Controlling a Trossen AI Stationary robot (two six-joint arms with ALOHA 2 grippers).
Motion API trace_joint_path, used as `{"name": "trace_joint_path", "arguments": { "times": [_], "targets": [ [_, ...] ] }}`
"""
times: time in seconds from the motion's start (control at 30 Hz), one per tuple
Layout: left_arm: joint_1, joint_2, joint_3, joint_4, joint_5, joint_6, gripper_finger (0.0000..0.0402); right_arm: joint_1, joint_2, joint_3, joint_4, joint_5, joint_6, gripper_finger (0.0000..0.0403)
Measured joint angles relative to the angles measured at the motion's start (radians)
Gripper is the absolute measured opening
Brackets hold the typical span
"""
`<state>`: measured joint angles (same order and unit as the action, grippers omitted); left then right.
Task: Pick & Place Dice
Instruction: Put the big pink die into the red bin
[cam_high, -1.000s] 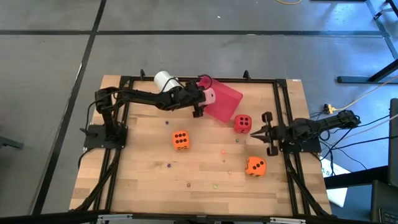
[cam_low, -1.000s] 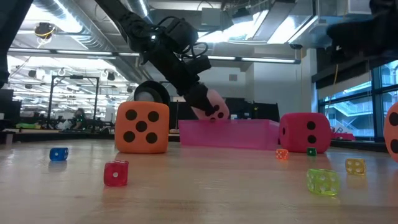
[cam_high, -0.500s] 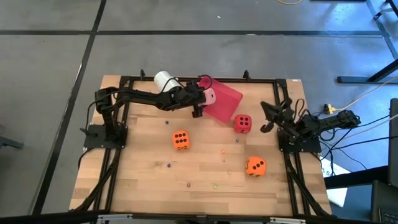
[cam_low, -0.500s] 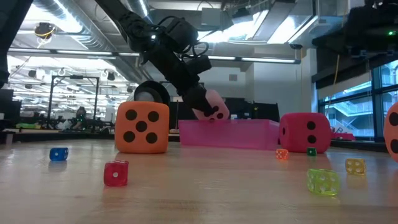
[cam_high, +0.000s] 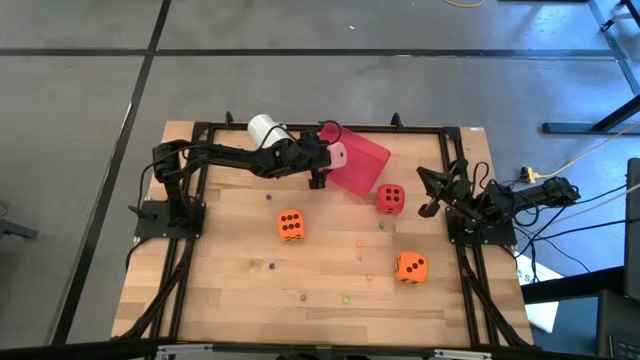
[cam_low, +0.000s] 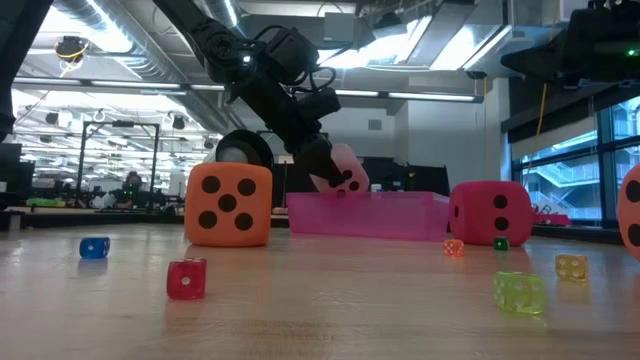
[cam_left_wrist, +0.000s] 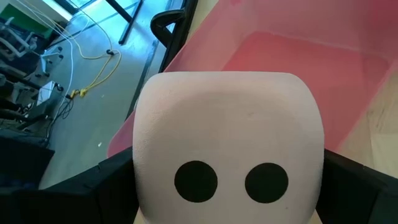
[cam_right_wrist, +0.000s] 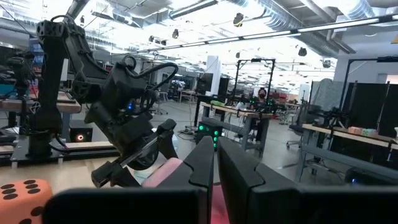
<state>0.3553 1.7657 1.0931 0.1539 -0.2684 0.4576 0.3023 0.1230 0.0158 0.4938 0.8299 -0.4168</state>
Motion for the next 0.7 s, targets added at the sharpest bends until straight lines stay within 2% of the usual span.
{"name": "trace_joint_path", "arguments": {
  "times": [0.57,0.7],
  "targets": [
    [0.0,0.0,0.0,0.007,-0.011,0.003,0.0364,0.0,0.0,0.0,0.0,0.0,0.0,0.0025],
    [0.0,0.0,0.0,0.007,-0.013,0.003,0.0376,0.0,0.0,0.0,0.0,0.0,0.002,0.0025]
  ]
}}
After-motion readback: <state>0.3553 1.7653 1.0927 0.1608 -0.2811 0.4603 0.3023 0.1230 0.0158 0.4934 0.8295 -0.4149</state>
